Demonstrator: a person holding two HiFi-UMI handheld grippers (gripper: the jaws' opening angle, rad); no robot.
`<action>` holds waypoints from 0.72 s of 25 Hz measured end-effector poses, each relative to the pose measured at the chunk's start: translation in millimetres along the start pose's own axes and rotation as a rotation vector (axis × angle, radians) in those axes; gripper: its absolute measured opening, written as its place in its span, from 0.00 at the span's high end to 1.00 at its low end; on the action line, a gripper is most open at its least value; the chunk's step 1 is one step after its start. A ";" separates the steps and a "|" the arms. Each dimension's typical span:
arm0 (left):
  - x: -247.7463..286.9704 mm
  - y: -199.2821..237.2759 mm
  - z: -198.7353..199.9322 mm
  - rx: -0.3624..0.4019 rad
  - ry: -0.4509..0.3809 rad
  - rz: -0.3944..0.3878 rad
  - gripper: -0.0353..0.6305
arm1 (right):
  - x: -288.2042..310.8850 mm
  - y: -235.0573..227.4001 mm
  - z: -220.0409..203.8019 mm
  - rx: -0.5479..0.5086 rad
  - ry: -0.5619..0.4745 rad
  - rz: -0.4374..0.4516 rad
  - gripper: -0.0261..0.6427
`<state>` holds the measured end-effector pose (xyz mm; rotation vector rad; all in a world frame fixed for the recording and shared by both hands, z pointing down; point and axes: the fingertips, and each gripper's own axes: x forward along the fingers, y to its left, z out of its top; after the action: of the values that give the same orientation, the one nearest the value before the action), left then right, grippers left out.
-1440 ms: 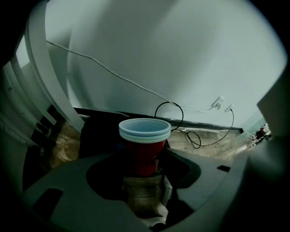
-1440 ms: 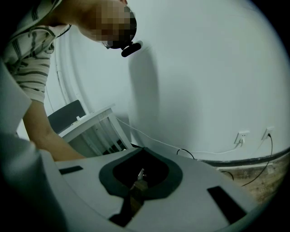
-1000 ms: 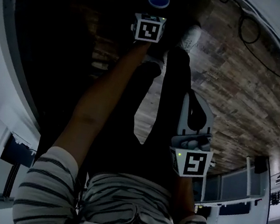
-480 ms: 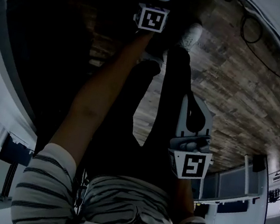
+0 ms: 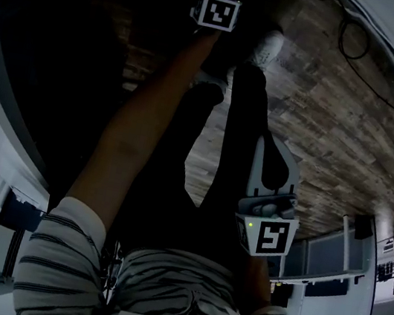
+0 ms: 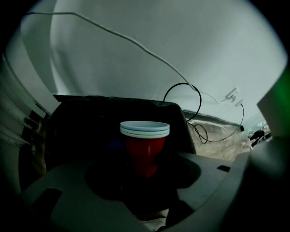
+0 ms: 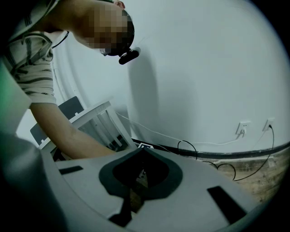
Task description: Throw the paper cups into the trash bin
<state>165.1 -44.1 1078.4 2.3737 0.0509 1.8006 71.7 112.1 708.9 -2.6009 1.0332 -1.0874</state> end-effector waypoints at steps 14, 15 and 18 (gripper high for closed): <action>15.4 14.5 5.5 -0.008 0.055 -0.006 0.57 | 1.7 -8.8 -0.8 0.005 0.018 -0.026 0.95; 15.6 14.6 6.5 -0.006 0.057 -0.005 0.57 | 1.5 -8.9 -1.8 0.005 0.021 -0.026 0.95; 15.1 15.0 9.3 0.010 0.060 0.000 0.57 | 1.6 -7.2 -3.1 0.001 0.025 -0.020 0.95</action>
<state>177.1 -58.1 1092.6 2.3257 0.0672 1.8753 74.4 117.0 714.7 -2.6089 1.0144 -1.1279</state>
